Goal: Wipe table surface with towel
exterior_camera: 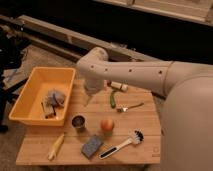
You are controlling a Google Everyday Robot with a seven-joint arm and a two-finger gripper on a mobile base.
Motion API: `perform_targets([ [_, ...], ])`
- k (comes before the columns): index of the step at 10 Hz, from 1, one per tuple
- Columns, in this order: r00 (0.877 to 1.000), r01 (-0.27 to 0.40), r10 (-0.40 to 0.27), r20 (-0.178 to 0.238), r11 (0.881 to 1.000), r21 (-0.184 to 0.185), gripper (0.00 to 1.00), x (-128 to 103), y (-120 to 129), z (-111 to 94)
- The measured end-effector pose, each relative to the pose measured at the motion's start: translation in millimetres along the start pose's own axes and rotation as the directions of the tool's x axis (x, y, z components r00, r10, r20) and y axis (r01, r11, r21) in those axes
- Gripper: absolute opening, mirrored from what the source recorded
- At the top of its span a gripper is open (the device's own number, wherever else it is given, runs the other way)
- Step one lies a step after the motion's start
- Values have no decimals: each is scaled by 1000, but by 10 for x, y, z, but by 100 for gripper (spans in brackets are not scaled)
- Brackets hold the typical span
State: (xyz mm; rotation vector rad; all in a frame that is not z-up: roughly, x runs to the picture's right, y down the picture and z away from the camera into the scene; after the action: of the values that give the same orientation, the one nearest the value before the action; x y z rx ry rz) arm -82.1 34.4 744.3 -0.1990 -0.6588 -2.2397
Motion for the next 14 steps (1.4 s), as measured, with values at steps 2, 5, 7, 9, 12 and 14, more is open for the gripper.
perform_targets([
  [2, 998, 55, -55, -12, 998, 5, 80, 337, -413, -6],
  [5, 991, 126, -126, -41, 992, 13, 80, 829, -952, 2],
  [7, 983, 176, -174, -63, 984, 15, 80, 1110, -1261, 21],
  [9, 971, 227, -225, -79, 974, 15, 80, 1250, -1401, 38],
  [12, 948, 310, -307, -82, 950, 28, 80, 1485, -1558, 189],
  [14, 933, 356, -352, -77, 934, 33, 80, 1615, -1626, 318],
])
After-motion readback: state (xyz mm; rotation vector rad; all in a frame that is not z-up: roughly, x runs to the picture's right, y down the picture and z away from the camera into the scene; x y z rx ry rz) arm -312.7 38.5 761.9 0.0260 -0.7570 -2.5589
